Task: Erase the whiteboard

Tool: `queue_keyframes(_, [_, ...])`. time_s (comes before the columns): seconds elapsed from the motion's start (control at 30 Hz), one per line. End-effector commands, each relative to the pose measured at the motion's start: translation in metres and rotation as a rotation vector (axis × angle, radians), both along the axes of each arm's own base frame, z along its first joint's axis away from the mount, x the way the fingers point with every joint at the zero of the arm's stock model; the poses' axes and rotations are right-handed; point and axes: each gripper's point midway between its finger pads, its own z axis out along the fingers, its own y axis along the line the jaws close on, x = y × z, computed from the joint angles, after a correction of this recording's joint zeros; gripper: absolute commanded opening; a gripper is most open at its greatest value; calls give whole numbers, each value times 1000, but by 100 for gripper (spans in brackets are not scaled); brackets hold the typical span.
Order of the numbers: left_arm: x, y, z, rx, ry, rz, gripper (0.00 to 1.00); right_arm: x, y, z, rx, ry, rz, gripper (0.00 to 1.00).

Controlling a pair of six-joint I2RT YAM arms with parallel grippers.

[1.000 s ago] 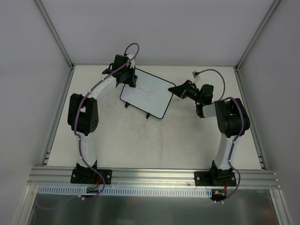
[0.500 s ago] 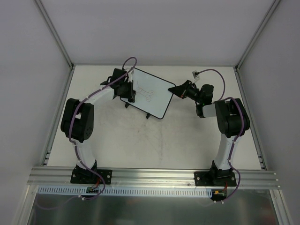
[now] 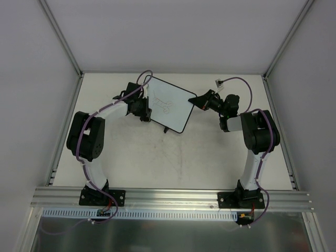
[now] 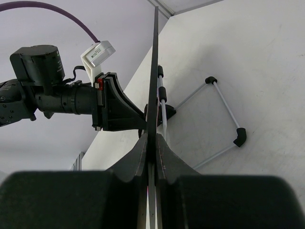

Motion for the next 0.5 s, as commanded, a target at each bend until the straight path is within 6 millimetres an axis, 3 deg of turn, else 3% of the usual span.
queue_keyframes(0.0, [7,-13,14,-28,-19,-25,0,-17,4,74,48,-327,62,0])
queue_keyframes(0.23, [48,-29,58,-103,-119,-42,0,-18,4,73,45,-328,65,0])
queue_keyframes(0.43, [76,-32,75,-144,-150,-36,0,-19,3,74,43,-336,61,0])
queue_keyframes(0.47, [84,-33,85,-148,-175,-35,0,-19,3,74,42,-333,62,0])
